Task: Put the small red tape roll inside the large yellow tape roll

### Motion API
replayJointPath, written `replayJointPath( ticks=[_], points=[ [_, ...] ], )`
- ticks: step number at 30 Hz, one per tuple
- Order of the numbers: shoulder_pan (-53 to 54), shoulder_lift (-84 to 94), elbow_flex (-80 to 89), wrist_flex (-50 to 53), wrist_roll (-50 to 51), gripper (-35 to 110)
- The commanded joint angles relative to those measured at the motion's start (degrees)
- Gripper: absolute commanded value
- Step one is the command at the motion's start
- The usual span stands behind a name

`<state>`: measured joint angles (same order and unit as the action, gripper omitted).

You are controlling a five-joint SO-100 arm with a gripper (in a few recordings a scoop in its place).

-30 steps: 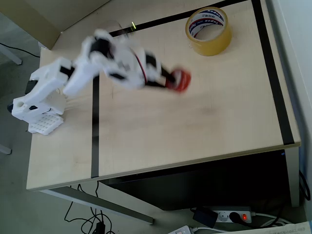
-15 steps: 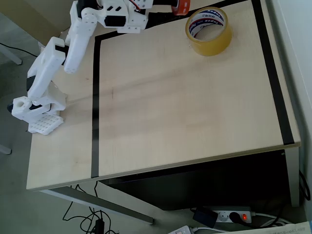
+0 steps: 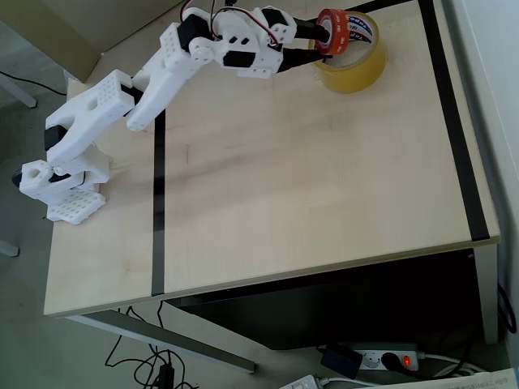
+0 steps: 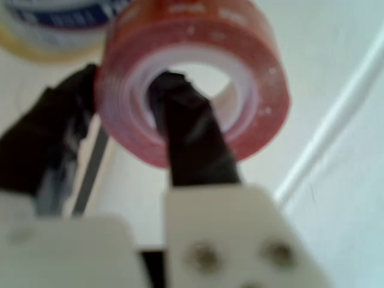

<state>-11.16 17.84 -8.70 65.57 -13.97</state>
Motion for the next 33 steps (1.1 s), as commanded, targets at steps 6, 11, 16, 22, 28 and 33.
replayJointPath(
  ticks=[6, 11, 16, 22, 28, 33],
  points=[
    [-2.8, 2.1, -5.0, -1.9, 0.4, 6],
    [-3.2, 2.1, -4.9, 1.2, 0.4, 15],
    [-2.6, 2.2, -5.1, 3.5, 0.4, 17],
    [-1.7, 6.0, -5.1, 8.5, 0.4, 17],
    [3.2, 16.4, -5.1, 25.5, 0.4, 0],
    [6.4, 26.2, -5.1, 37.4, 0.4, 0]
  ],
)
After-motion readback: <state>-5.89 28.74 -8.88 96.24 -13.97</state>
